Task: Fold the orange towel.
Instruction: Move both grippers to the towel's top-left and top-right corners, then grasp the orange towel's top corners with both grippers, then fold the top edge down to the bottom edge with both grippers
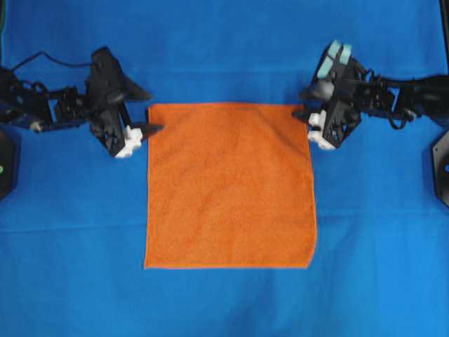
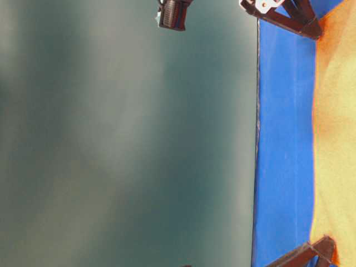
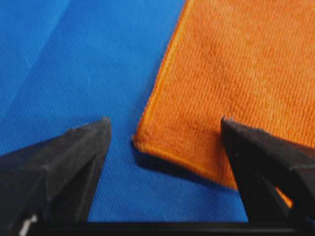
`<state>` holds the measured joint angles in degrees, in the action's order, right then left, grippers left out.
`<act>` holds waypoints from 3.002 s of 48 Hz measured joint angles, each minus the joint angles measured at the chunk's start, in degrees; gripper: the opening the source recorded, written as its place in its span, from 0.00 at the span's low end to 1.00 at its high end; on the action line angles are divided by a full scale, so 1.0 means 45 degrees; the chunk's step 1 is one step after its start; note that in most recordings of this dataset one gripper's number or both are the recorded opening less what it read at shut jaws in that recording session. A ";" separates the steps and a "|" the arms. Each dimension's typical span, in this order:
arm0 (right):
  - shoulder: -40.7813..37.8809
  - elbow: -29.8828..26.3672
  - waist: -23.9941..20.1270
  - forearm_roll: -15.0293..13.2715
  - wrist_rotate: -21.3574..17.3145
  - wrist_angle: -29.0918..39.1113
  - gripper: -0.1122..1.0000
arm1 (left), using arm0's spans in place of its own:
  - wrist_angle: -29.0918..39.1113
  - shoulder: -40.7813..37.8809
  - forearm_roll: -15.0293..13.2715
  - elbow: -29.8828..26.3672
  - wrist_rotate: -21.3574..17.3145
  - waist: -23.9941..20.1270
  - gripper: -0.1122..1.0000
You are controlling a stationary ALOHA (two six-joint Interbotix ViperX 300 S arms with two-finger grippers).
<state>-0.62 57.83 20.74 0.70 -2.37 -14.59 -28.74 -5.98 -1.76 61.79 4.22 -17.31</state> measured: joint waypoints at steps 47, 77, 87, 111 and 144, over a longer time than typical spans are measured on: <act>0.1582 0.0352 0.0000 -0.0020 0.0000 0.0684 0.12 | 0.2051 0.1641 0.0000 -0.0527 -0.1113 -0.0137 0.13; 0.3340 0.0391 -0.1152 0.0117 -0.0430 0.2109 0.12 | 0.4297 0.3535 0.0000 -0.0566 -0.0605 0.1758 0.13; 0.4648 0.0508 -0.3145 0.0195 -0.1484 0.2949 0.12 | 0.5195 0.4355 0.0000 -0.0566 0.0215 0.3594 0.13; 0.3379 0.0000 -0.7383 0.0215 -0.3887 0.3008 0.12 | 0.5430 0.3398 0.0000 -0.1445 0.2832 0.7910 0.13; 0.1738 -0.0723 -0.9082 0.0273 -0.5684 0.2773 0.14 | 0.5273 0.1914 0.0000 -0.1895 0.2930 0.8613 0.40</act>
<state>7.21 54.58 -20.13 1.93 -27.95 -2.11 -5.01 2.64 -1.76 53.26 17.40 21.45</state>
